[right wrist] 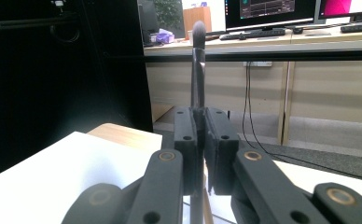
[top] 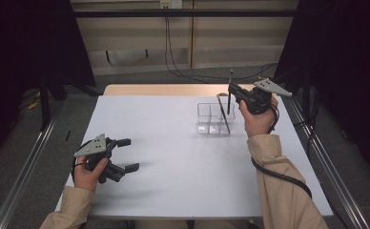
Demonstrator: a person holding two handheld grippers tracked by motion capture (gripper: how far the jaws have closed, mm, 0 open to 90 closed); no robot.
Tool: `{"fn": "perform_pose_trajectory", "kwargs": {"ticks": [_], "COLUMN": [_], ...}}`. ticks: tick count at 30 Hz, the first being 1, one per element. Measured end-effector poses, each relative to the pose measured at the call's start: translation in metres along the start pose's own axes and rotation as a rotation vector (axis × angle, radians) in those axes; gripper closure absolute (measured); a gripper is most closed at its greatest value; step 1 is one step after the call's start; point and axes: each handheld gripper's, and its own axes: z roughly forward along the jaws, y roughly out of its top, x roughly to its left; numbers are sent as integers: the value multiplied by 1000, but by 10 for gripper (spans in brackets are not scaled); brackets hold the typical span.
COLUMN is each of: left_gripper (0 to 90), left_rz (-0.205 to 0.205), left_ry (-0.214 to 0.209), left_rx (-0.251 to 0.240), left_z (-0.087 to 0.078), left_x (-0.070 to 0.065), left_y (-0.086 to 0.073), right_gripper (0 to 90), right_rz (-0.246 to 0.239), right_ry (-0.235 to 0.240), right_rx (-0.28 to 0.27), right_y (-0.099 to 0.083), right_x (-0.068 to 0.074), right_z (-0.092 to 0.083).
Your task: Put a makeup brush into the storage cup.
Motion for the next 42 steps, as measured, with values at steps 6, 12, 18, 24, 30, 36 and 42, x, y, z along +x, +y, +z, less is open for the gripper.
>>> {"fn": "perform_pose_trajectory", "kwargs": {"ticks": [6, 12, 18, 24, 30, 36, 42], "left_gripper": [3, 3, 3, 3, 3, 3, 3], "left_rz": [1, -1, -1, 0, 1, -1, -1], "left_ry": [1, -3, 0, -3, -4, -2, -3], "left_rx": [-2, -2, -3, 0, 1, 2, 3], "left_z": [0, 0, 0, 1, 2, 0, 1], "left_x": [0, 0, 0, -1, -1, 0, 0], "left_y": [0, 0, 0, 0, 0, -1, -1], "right_gripper": [845, 845, 846, 845, 845, 845, 845], "right_rz": [-2, -8, -4, -10, -10, -9, -12], "right_ry": [0, 10, 6, 1, -6, -8, -5], "right_rx": [1, 15, 17, 20, 24, 31, 27], "right_y": [-2, -6, -9, -10, -13, -18, -19], "right_x": [0, -1, -4, -4, -5, -7, -7], "right_z": [1, 4, 6, 9, 12, 15, 16]}}
